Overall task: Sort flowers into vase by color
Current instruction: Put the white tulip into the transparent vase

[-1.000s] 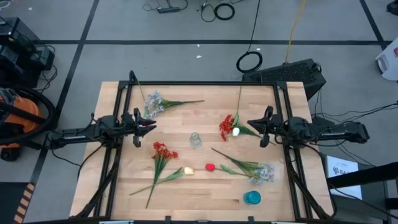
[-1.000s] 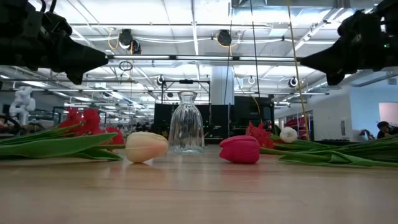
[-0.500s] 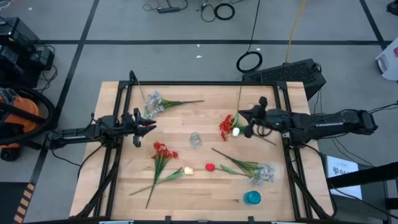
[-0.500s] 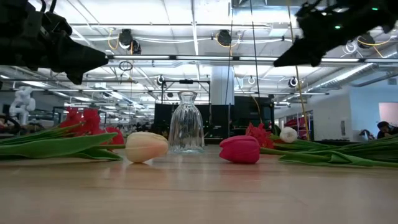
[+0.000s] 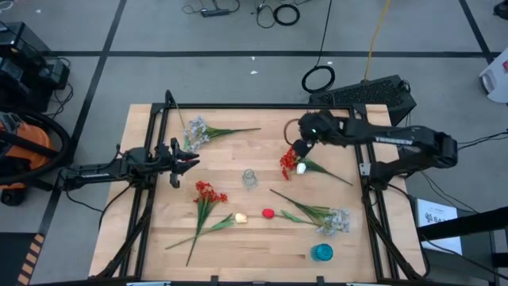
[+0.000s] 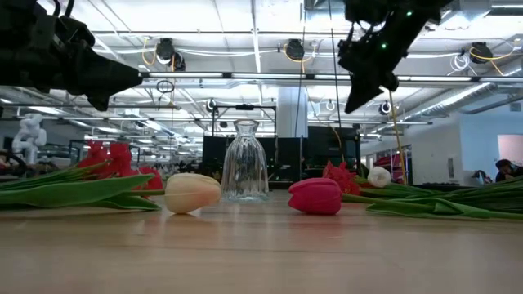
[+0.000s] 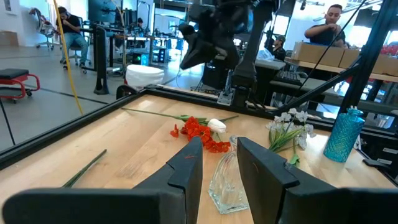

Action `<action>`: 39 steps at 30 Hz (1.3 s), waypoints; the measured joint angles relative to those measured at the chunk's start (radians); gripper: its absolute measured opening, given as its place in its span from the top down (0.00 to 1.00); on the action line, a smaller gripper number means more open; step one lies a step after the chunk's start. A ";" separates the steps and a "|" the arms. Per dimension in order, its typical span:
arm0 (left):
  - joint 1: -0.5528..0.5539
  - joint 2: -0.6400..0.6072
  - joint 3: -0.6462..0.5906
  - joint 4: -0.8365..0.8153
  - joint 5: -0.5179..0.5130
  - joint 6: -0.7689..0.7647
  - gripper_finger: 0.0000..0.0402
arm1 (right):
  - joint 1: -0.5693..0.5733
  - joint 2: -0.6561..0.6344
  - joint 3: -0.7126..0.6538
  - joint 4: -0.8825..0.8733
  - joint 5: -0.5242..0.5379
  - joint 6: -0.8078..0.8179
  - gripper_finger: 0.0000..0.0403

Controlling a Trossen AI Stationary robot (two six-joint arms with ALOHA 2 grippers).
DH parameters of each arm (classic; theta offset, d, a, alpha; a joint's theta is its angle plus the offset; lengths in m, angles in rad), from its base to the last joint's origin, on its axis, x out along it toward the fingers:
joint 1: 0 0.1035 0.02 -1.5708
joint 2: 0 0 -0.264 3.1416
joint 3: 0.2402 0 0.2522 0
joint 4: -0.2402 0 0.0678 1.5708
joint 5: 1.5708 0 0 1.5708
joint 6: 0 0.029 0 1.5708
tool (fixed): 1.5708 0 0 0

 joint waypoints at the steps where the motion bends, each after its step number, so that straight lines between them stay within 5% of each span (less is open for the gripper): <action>1: 0.000 0.000 0.000 0.000 0.000 0.000 0.74 | -0.021 0.023 0.027 -0.057 -0.029 -0.013 1.00; 8: 0.000 0.000 0.000 0.000 0.000 0.000 0.74 | -0.091 0.156 0.129 -0.325 -0.082 -0.316 0.93; 14: 0.000 0.000 0.000 0.000 0.000 0.000 0.74 | -0.079 0.242 0.108 -0.346 -0.062 -0.985 0.82; 18: 0.000 0.000 0.000 0.000 0.000 0.000 0.74 | -0.072 0.299 0.106 -0.294 -0.061 -1.238 0.76; 29: 0.000 0.000 0.000 0.000 0.000 0.000 0.74 | -0.073 0.434 0.106 -0.158 -0.050 -1.505 0.69; 39: 0.000 0.000 0.000 0.000 0.000 0.000 0.74 | -0.077 0.481 0.106 -0.168 -0.015 -1.549 0.74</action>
